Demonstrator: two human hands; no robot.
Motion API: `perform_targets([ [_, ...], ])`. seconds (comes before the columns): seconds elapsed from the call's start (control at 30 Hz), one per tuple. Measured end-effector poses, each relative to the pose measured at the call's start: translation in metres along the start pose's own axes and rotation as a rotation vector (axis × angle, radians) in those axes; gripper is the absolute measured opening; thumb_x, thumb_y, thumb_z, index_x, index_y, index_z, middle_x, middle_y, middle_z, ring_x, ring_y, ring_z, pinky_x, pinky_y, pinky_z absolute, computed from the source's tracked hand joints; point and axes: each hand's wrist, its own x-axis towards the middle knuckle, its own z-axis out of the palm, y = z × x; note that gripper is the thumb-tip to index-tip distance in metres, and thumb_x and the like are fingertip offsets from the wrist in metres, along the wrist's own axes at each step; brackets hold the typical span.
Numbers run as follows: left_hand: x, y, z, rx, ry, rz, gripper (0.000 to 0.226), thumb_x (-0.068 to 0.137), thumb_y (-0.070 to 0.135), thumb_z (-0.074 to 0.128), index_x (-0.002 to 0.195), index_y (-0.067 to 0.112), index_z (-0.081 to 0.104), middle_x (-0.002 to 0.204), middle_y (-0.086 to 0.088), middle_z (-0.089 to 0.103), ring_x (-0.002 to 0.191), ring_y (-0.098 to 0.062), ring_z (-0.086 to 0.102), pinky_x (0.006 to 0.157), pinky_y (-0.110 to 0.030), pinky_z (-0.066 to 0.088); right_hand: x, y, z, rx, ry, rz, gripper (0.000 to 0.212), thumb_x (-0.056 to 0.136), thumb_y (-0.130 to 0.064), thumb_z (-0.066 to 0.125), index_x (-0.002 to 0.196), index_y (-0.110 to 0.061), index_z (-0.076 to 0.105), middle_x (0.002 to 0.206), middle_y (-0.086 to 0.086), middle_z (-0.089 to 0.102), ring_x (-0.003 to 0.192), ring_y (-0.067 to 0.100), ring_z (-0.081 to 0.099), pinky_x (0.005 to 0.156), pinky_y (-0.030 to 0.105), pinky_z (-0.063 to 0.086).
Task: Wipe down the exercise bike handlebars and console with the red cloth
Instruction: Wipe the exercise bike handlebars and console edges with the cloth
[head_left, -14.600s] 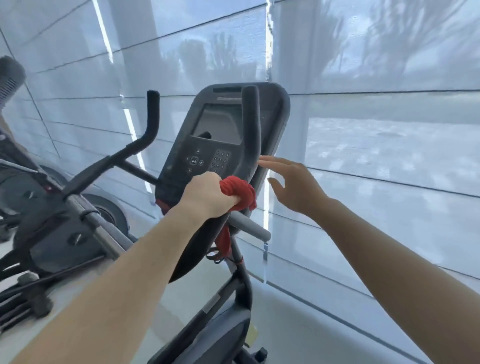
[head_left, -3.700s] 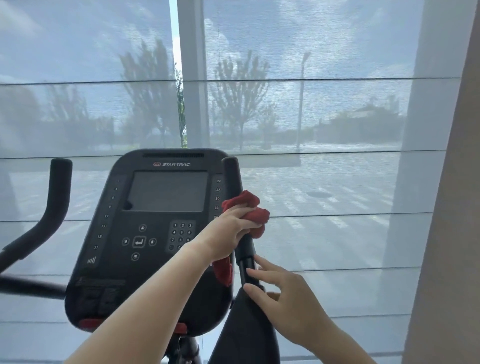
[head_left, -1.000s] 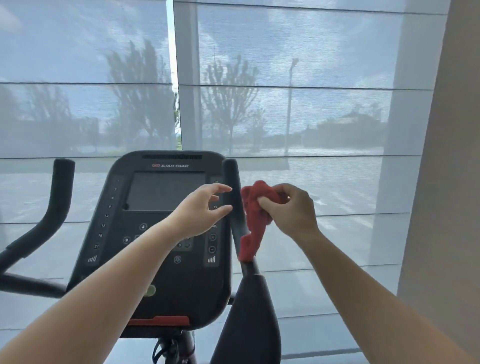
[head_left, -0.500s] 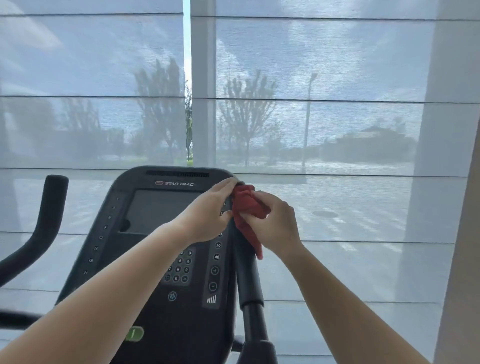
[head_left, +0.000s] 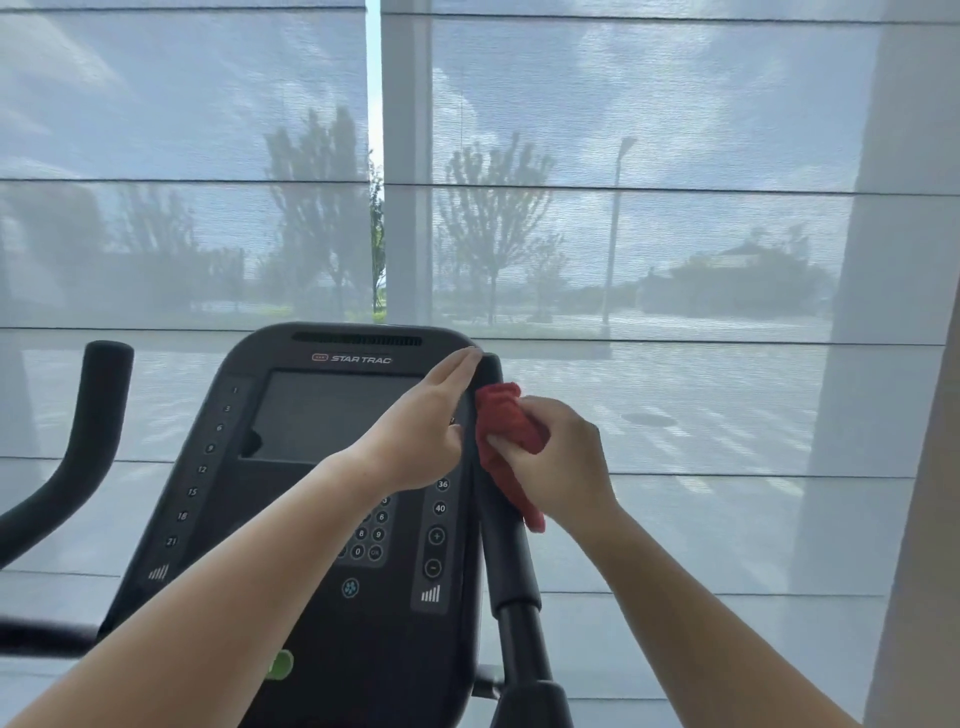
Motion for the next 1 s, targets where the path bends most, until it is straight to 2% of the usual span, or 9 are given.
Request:
perform_targets([
  [0.07,-0.001,-0.001,0.001,-0.021,-0.017,0.000,0.078,0.086,-0.003,0.045,0.149,0.020,0.005,0.155,0.015,0.003,0.140,-0.001,0.011,0.095,0.005,0.003,-0.019,0.010,0.000,-0.052,-0.058,-0.041,0.027,0.073,-0.020,0.072,0.099,-0.027,0.070,0.100,-0.014,0.064,0.092,0.001,0.057,0.084,0.011,0.042],
  [0.13,-0.005,0.000,0.002,-0.057,-0.037,-0.005,0.080,0.086,-0.001,0.046,0.149,0.024,0.002,0.154,0.020,-0.002,0.139,0.002,0.011,0.097,0.004,0.005,-0.034,0.016,-0.007,-0.085,-0.158,-0.025,0.025,0.073,-0.020,0.072,0.096,-0.030,0.072,0.096,-0.017,0.064,0.087,-0.004,0.057,0.078,0.005,0.040],
  [0.23,-0.018,0.002,0.004,-0.122,-0.042,-0.007,0.077,0.088,0.005,0.050,0.148,0.030,0.009,0.152,0.027,-0.004,0.110,0.000,0.047,0.101,-0.017,0.035,-0.040,0.009,-0.030,-0.109,-0.394,0.066,0.012,0.072,-0.019,0.070,0.078,-0.028,0.073,0.070,-0.007,0.068,0.063,-0.002,0.058,0.059,0.012,0.046],
  [0.3,-0.030,0.002,0.007,-0.157,-0.035,0.001,0.070,0.090,0.011,0.053,0.147,0.032,0.018,0.152,0.028,0.004,0.104,0.001,0.050,0.096,-0.021,0.041,-0.039,0.002,-0.041,-0.102,-0.474,0.089,0.014,0.069,-0.019,0.071,0.078,-0.029,0.073,0.069,-0.008,0.070,0.064,0.000,0.062,0.063,0.019,0.053],
  [0.37,-0.043,0.002,0.011,-0.227,-0.031,0.023,0.061,0.091,0.020,0.055,0.143,0.033,0.028,0.151,0.024,0.017,0.123,0.005,0.038,0.101,-0.021,0.037,-0.039,-0.004,-0.044,-0.075,-0.381,0.078,0.020,0.066,-0.019,0.074,0.082,-0.032,0.072,0.075,-0.013,0.071,0.071,-0.001,0.064,0.067,0.017,0.052],
  [0.47,-0.059,0.006,0.016,-0.443,-0.036,0.005,0.045,0.091,0.027,0.055,0.134,0.032,0.043,0.137,0.014,0.046,0.122,0.006,0.042,0.099,-0.021,0.042,-0.044,-0.010,-0.038,0.015,-0.167,0.095,0.045,0.061,-0.025,0.081,0.101,-0.033,0.063,0.096,-0.015,0.066,0.088,-0.002,0.061,0.077,0.016,0.047],
  [0.63,-0.082,0.010,0.025,-0.571,-0.123,0.013,0.043,0.089,0.017,0.058,0.128,0.034,0.049,0.125,0.015,0.054,0.116,0.003,0.050,0.092,-0.027,0.050,-0.067,-0.004,-0.028,0.084,-0.224,0.113,0.081,0.056,-0.022,0.088,0.124,-0.035,0.046,0.108,-0.019,0.057,0.100,-0.003,0.058,0.085,0.024,0.051],
  [0.8,-0.090,0.014,0.037,-0.448,-0.146,0.072,0.041,0.087,0.015,0.058,0.119,0.041,0.055,0.124,0.021,0.050,0.115,0.002,0.048,0.092,-0.028,0.050,-0.089,0.009,-0.043,0.021,-0.231,0.161,0.066,0.063,-0.020,0.083,0.118,-0.039,0.051,0.112,-0.023,0.059,0.110,-0.002,0.054,0.083,0.026,0.053],
  [1.0,-0.097,0.008,0.037,-0.366,-0.153,0.083,0.026,0.083,0.021,0.061,0.107,0.032,0.061,0.109,0.018,0.051,0.104,-0.001,0.052,0.087,-0.028,0.051,-0.107,0.009,-0.044,0.089,-0.206,0.138,0.043,0.070,-0.011,0.077,0.102,-0.037,0.065,0.101,-0.022,0.067,0.092,-0.001,0.064,0.082,0.016,0.050],
])
